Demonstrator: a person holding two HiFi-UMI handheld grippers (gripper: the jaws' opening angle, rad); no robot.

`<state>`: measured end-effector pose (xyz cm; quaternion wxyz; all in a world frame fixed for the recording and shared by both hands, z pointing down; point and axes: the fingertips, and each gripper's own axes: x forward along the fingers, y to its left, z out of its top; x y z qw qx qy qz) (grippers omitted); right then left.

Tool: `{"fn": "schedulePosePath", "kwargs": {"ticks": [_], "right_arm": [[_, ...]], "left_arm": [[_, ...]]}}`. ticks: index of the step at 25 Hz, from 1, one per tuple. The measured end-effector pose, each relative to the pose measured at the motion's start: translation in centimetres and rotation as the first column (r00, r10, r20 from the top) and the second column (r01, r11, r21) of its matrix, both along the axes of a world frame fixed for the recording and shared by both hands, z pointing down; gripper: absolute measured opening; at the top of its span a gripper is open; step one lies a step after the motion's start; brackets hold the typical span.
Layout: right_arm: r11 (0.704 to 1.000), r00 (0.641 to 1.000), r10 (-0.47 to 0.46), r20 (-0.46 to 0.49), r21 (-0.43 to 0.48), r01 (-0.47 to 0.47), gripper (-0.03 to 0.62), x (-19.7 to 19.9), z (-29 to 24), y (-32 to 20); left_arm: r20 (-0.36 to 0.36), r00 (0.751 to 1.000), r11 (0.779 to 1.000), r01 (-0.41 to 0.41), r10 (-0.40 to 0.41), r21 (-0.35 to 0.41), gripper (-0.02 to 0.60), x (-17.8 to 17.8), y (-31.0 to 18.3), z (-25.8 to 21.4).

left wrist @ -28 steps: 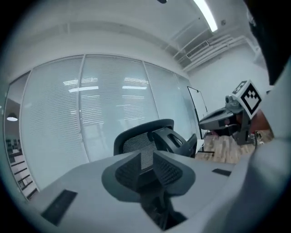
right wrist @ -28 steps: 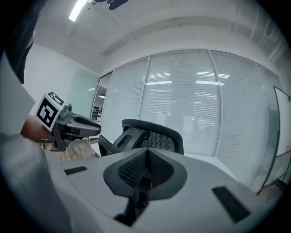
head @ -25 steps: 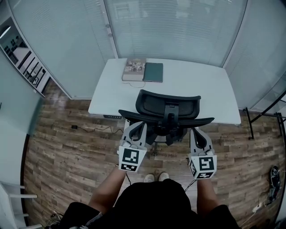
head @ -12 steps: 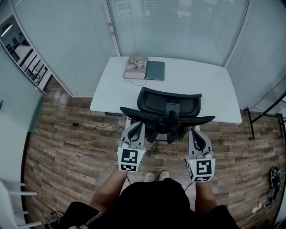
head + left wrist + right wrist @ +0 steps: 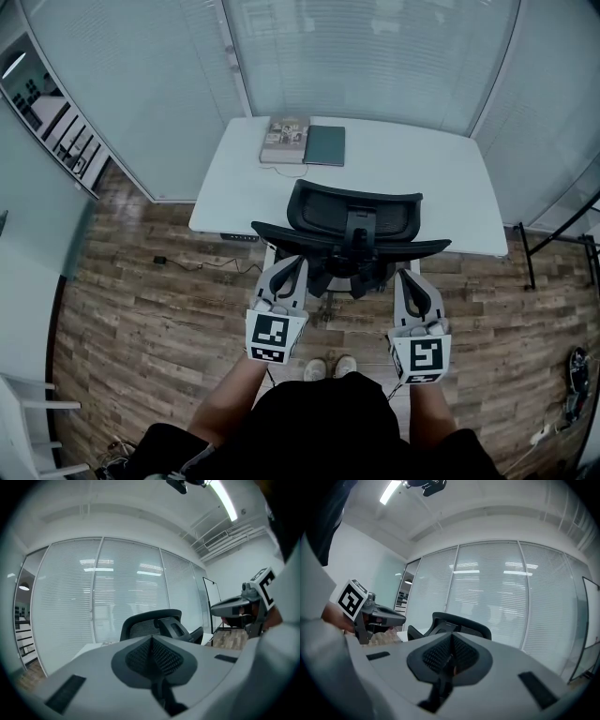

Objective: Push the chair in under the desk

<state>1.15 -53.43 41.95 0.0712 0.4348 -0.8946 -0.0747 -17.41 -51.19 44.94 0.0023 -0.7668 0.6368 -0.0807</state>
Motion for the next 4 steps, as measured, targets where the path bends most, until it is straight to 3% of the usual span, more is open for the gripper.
{"fn": "schedulePosePath", "kwargs": {"ticks": [4], "right_arm": [[1.0,1.0,-0.008,0.015,-0.022,0.009,0.002,0.2,0.48,0.03]], "left_arm": [[-0.002,1.0,1.0,-0.004,0.005,0.007,0.015,0.19,0.03,-0.25]]}}
